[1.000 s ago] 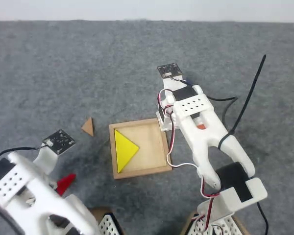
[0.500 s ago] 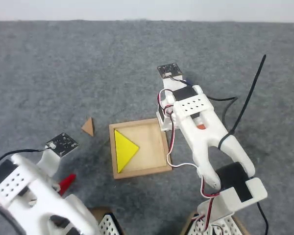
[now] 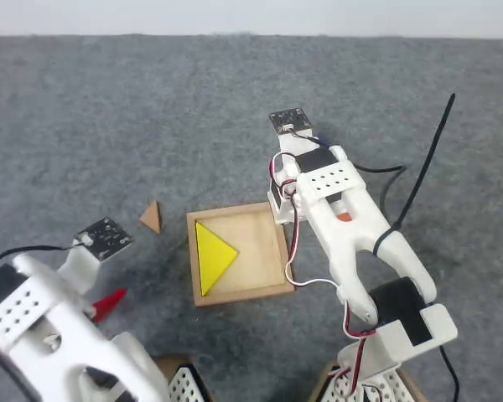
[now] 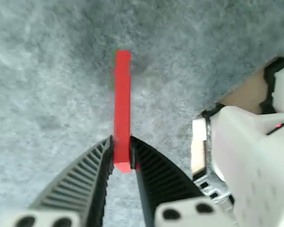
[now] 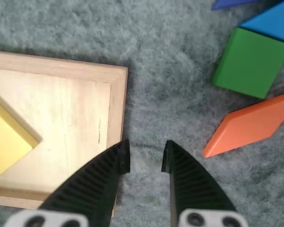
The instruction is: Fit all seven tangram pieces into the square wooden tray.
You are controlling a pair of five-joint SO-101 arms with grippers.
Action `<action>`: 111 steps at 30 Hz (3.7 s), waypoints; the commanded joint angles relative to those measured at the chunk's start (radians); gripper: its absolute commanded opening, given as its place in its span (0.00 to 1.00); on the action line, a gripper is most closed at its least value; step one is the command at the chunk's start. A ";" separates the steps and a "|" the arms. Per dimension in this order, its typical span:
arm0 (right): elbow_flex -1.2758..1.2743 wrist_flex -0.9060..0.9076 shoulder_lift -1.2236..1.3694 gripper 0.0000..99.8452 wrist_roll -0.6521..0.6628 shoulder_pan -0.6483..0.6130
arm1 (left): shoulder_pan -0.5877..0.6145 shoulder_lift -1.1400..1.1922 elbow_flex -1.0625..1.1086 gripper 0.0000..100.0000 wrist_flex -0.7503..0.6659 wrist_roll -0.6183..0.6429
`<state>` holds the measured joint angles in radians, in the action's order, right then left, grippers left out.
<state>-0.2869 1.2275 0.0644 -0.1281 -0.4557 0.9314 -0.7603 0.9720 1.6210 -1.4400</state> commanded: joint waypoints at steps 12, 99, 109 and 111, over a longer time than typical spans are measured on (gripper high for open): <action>0.018 0.062 -0.211 0.12 0.003 0.151 | -0.678 -0.014 -0.239 0.01 -0.157 0.485; -0.015 0.035 -0.266 0.12 -0.060 0.358 | -1.143 0.479 0.001 0.01 -0.801 0.511; -0.021 0.018 -0.263 0.12 -0.060 0.346 | -1.142 0.479 -0.002 0.30 -0.789 0.517; -0.021 0.018 -0.263 0.12 -0.060 0.348 | -1.142 0.479 -0.028 0.34 -0.755 0.522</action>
<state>-0.3575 1.2643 -0.1473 -0.1818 -0.1059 -0.2148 -0.2785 0.9521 0.8109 -0.9152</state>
